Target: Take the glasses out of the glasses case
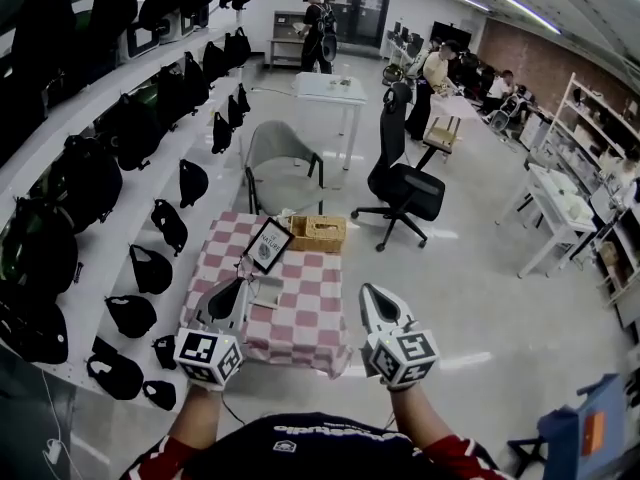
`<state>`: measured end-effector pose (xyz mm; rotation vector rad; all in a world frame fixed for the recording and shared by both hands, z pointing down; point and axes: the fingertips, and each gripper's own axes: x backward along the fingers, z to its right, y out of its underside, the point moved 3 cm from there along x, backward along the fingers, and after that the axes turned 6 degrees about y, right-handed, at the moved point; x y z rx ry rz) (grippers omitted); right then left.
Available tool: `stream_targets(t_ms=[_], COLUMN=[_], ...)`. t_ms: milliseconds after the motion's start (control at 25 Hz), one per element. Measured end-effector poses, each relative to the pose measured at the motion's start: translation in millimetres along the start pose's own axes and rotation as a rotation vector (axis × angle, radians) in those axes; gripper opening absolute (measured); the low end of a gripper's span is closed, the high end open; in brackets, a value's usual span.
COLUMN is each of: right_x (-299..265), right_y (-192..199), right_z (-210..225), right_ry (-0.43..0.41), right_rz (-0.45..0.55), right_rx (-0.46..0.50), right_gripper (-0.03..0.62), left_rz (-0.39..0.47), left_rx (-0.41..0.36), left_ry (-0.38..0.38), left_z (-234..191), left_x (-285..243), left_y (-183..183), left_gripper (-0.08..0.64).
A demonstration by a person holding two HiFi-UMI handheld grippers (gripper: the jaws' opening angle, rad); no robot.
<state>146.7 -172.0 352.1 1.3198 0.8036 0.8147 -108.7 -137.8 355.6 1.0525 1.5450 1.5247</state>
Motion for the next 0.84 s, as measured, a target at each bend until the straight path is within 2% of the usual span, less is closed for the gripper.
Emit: stream_targets(t_ms=[840], right_x=[14.7], right_y=[-12.4], right_z=[-13.0], right_ry=[-0.023], right_rz=[0.004], right_rx=[-0.008], right_gripper=[0.003], left_rz=[0.018], left_rx=[0.009], left_ry=[-0.005], left_z=[10.3], left_x=[13.7], left_y=[-10.2], left_gripper=[0.011])
